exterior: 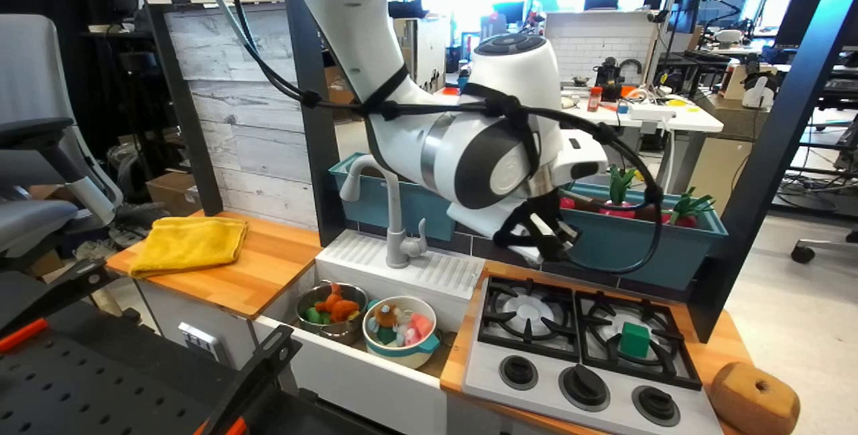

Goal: Pick up all the plush toys from the counter and the stove, then wipe the counter

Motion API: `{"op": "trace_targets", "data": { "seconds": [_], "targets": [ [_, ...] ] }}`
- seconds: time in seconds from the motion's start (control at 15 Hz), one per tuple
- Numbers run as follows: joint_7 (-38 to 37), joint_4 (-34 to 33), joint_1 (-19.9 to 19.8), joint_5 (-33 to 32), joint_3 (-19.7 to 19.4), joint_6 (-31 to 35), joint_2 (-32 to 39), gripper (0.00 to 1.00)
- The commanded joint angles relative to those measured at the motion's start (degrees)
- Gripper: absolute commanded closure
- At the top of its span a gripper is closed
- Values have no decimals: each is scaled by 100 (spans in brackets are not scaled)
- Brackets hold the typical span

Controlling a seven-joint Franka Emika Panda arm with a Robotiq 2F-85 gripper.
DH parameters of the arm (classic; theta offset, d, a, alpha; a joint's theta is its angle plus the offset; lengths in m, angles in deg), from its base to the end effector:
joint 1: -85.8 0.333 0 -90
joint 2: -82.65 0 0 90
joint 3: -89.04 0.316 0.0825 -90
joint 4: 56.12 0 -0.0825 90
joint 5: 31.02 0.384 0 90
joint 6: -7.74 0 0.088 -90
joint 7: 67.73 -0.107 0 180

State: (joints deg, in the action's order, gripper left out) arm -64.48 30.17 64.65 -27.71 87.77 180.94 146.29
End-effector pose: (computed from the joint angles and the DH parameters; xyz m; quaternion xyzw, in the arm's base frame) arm 0.6528 -0.2707 0.0450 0.9623 -0.1821 0.1970 0.0442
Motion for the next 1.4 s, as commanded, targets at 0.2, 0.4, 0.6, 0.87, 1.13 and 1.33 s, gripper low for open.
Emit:
{"op": "trace_targets", "data": {
  "seconds": [0.2, 0.4, 0.6, 0.87, 1.13, 1.33],
  "targets": [
    [369, 2251, 456, -289, 141, 168, -926, 96],
    [419, 2807, 694, -348, 258, 715, -1018, 96],
    [451, 3129, 963, -575, 306, 1477, -1044, 96],
    [386, 3191, 1433, -742, 227, 1616, -1034, 96],
    [357, 3254, 1543, -786, 527, 1511, -1091, 96],
    [297, 3305, 1543, -740, 734, 1300, -1133, 96]
  ]
}}
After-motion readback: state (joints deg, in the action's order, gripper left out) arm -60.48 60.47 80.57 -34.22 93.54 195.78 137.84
